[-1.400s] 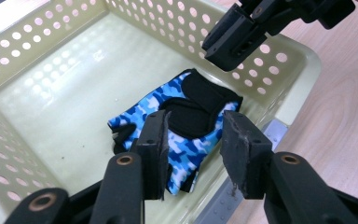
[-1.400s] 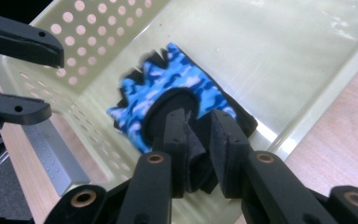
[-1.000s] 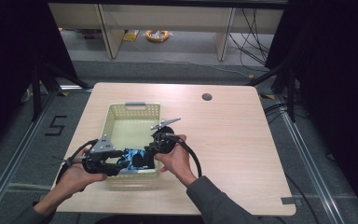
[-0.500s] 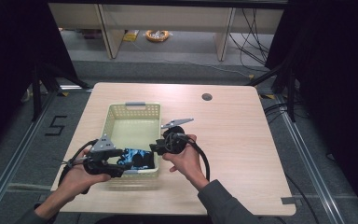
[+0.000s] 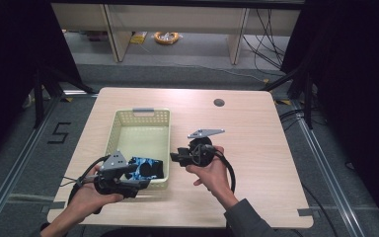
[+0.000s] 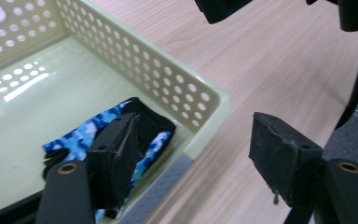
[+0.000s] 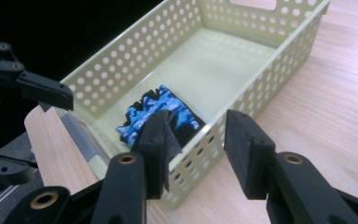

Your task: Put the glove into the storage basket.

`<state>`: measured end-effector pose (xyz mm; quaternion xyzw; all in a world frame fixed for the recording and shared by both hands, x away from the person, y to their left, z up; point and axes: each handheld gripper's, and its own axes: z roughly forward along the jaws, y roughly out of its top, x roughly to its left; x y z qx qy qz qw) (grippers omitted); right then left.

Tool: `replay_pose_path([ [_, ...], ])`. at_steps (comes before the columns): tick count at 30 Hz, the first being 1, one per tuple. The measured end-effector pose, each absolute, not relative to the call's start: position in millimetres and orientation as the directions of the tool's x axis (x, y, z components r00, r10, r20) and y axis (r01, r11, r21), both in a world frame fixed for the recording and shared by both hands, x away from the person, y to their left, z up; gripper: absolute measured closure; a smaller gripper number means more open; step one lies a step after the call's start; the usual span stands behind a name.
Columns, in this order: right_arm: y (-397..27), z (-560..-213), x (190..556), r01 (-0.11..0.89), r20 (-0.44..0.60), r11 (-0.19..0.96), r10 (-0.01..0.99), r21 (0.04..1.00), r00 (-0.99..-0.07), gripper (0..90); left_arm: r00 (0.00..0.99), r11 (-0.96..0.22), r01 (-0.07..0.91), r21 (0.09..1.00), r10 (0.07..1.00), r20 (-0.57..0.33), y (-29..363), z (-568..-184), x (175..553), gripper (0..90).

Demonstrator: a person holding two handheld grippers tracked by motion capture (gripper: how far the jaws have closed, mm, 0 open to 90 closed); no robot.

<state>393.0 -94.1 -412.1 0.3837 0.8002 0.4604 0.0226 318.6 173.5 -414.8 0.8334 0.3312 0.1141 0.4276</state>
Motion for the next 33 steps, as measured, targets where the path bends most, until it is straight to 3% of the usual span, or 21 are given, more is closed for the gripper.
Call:
replay_pose_path([
  [10, -116, -415, 382, 0.624, 0.363, 0.237, 0.641, 0.744, -0.676, 56.9, 0.783, -0.420, 0.437, 0.796, 0.612, -0.107, 158, -417, 307, 31.0],
  [20, -134, -418, 373, 0.584, 0.312, 0.257, 0.647, 0.770, -0.696, 54.5, 0.792, -0.393, 0.435, 0.810, 0.595, -0.137, 146, -423, 296, 30.5],
  [33, -161, -431, 361, 0.601, 0.352, 0.199, 0.654, 0.774, -0.670, 52.5, 0.811, -0.400, 0.432, 0.808, 0.564, -0.155, 137, -440, 285, 30.4],
])
